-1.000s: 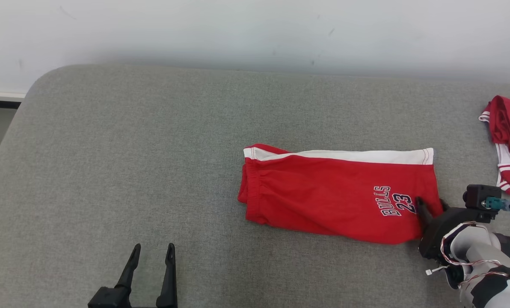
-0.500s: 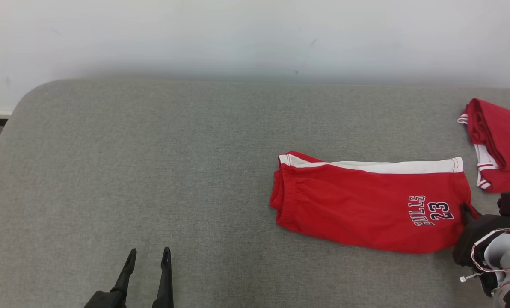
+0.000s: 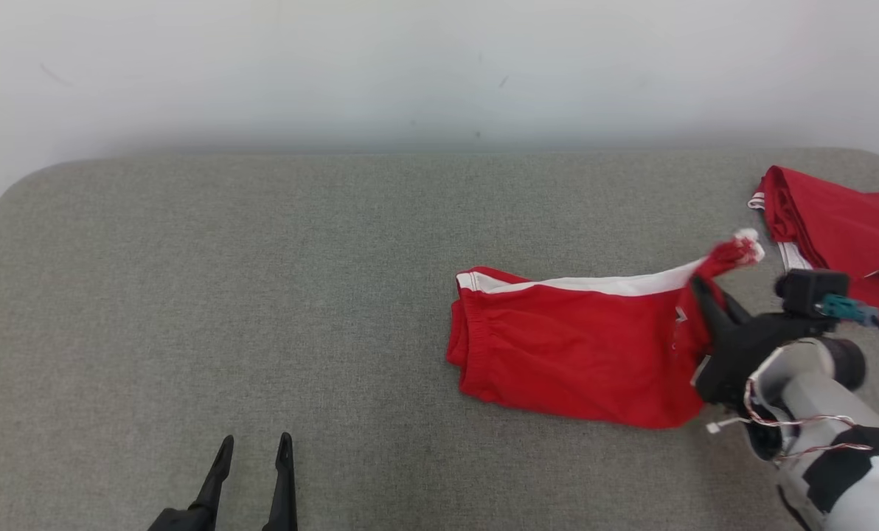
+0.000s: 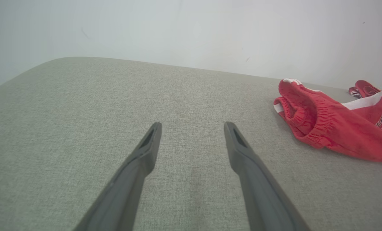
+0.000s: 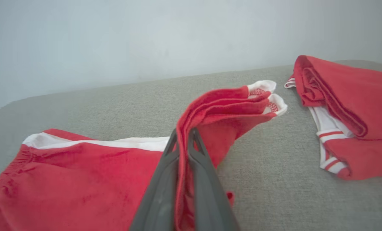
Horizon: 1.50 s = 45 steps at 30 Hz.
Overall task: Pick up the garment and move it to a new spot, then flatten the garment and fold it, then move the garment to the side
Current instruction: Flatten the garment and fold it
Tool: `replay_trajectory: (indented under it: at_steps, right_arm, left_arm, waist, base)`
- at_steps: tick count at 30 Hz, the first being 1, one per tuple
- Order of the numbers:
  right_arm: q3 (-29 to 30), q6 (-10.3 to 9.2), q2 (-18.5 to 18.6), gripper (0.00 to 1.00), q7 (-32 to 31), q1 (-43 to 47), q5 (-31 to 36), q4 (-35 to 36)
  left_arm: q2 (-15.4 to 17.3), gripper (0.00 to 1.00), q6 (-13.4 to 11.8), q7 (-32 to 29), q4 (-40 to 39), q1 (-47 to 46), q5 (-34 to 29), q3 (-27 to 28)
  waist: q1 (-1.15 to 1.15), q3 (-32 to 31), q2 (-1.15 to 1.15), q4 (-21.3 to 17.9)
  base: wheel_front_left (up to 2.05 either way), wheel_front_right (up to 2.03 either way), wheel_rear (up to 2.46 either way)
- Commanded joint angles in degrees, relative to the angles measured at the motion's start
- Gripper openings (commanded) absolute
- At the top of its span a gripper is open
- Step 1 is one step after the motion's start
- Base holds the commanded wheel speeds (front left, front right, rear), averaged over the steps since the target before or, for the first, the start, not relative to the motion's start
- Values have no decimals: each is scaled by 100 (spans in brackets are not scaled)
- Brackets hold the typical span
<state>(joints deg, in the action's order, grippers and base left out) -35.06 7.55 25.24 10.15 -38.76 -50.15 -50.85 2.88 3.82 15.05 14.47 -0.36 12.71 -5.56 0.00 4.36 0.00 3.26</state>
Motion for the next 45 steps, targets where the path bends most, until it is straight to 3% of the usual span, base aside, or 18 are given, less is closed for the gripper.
replay_trajectory:
  at_steps: [1, 7, 12, 22, 32, 33, 34, 35, 45]
  right_arm:
    - [-38, -17, -70, 0, -15, -42, -52, 89]
    - [-387, -17, -291, 0, -222, 50, -164, 909]
    - [-556, -17, -600, 0, -349, 4, -170, 1113]
    - [-784, -17, -1254, 0, -436, -119, -45, 570]
    - [-993, -17, -1684, 0, -190, -211, -38, -148]
    - [-1006, -17, -1698, 33, -139, -220, -49, -181]
    - [-1032, -17, -1712, 77, -77, -222, -66, -200]
    - [-1056, -17, -1726, 100, -47, -212, -100, -210]
    - [-1067, -17, -1338, 100, 445, -158, -149, 122]
  left_arm:
    - [0, 100, 3, 16, 8, -30, -14, -6]
    - [0, 100, -5, 16, 14, -93, 23, -90]
    - [0, 100, -11, 16, 21, -139, 62, -146]
    - [0, 100, -7, 16, 73, -322, 132, -371]
    - [0, 100, -27, 16, 117, -412, 183, -495]
    - [0, 100, -30, 16, 125, -409, 181, -495]
    - [0, 100, -34, 16, 128, -397, 177, -489]
    - [-1, 100, -32, 16, 130, -378, 167, -482]
    - [-1, 100, 1, 16, 169, -165, 62, -382]
  waist:
    - [0, -5, 0, 3]
    - [0, -3, 0, 109]
    - [0, 53, 0, 245]
    - [0, 182, 0, 567]
    - [0, 225, 0, 603]
    - [0, 212, 0, 591]
    - [0, 198, 0, 575]
    - [0, 181, 0, 558]
    - [0, -47, 0, 420]
  base:
    - [0, 0, 0]
    - [0, 0, 0]
    - [0, 0, 0]
    - [0, 0, 0]
    - [0, 0, 0]
    - [0, 0, 0]
    - [0, 0, 0]
    - [0, 0, 0]
    - [0, 0, 0]
